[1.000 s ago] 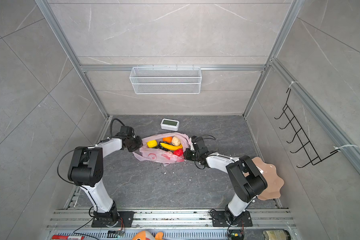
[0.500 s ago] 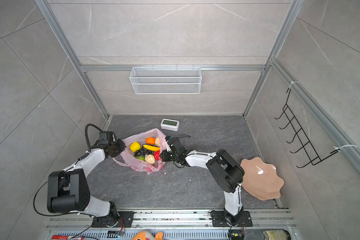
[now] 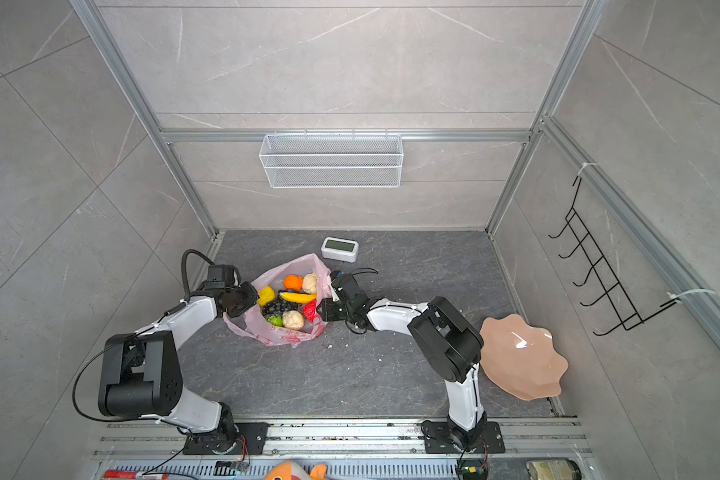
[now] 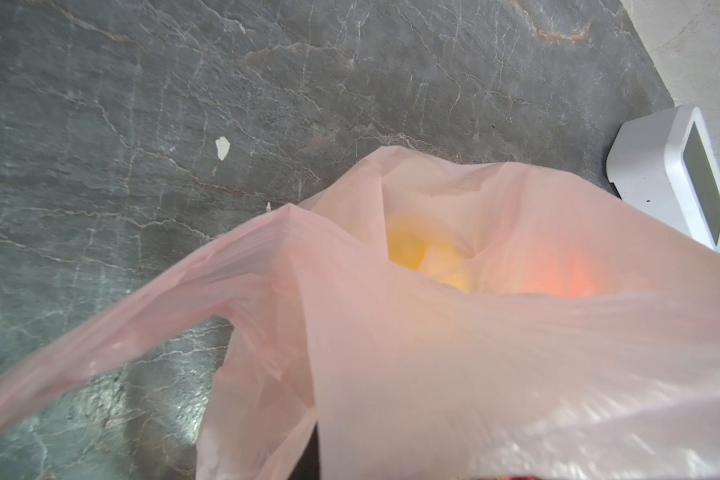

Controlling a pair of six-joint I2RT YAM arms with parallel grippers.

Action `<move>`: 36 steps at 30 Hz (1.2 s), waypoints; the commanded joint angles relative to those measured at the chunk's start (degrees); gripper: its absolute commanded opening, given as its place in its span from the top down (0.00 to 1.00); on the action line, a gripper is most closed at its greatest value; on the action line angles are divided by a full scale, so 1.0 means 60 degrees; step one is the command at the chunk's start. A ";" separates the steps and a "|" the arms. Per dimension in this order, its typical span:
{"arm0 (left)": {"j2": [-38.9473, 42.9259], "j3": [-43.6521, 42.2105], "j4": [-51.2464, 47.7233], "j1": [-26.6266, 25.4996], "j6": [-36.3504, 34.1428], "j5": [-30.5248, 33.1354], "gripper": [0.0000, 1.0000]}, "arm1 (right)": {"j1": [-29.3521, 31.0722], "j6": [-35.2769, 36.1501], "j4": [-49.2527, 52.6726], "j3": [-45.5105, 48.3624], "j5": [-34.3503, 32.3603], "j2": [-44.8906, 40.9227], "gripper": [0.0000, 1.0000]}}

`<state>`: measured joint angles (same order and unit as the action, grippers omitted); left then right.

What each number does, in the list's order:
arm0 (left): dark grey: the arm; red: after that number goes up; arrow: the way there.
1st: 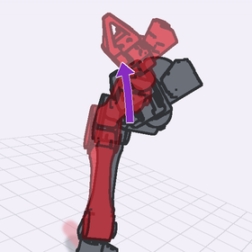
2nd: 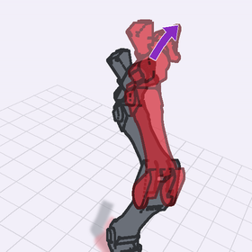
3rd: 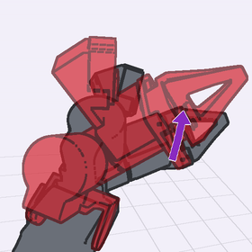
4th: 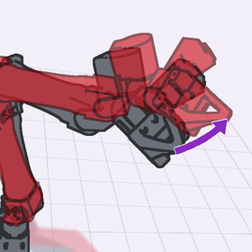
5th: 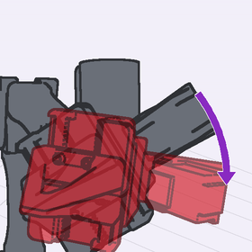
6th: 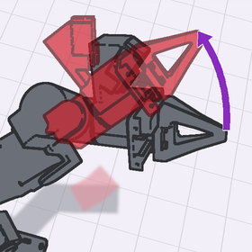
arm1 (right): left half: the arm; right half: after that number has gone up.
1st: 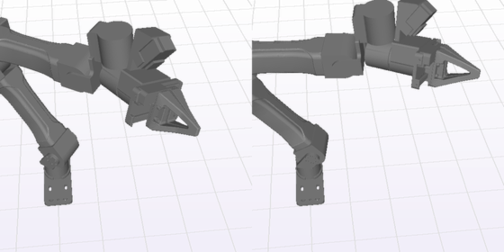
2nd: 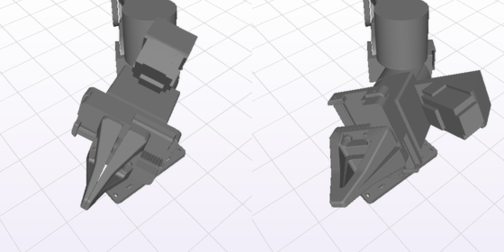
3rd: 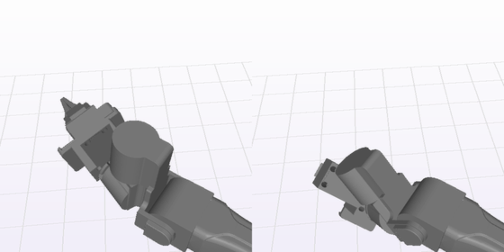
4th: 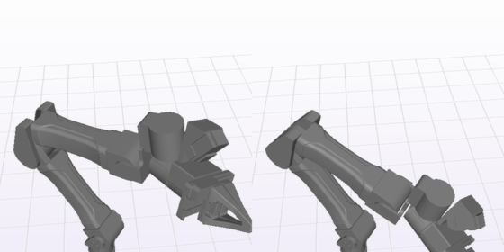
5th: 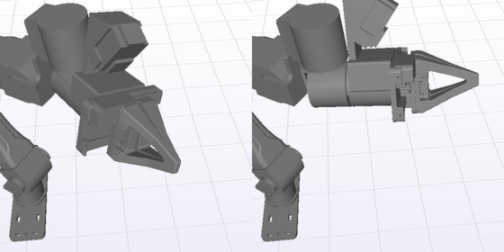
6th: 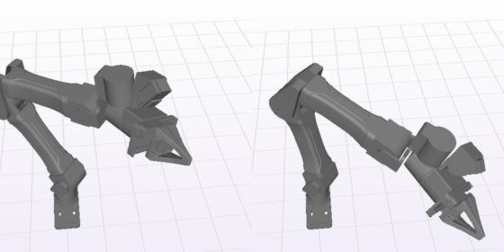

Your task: Take the fake fruits out of the plastic bag

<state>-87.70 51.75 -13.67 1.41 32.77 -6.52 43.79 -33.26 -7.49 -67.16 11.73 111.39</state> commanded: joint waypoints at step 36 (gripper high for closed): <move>0.3626 -0.3186 -0.1292 -0.1574 0.1987 0.2060 0.71 | 0.0350 0.0607 0.2023 -0.2651 -0.1054 0.1244 0.64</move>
<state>-65.19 34.65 -18.59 -9.28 44.23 3.05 45.84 -30.96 2.33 -79.42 4.34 116.14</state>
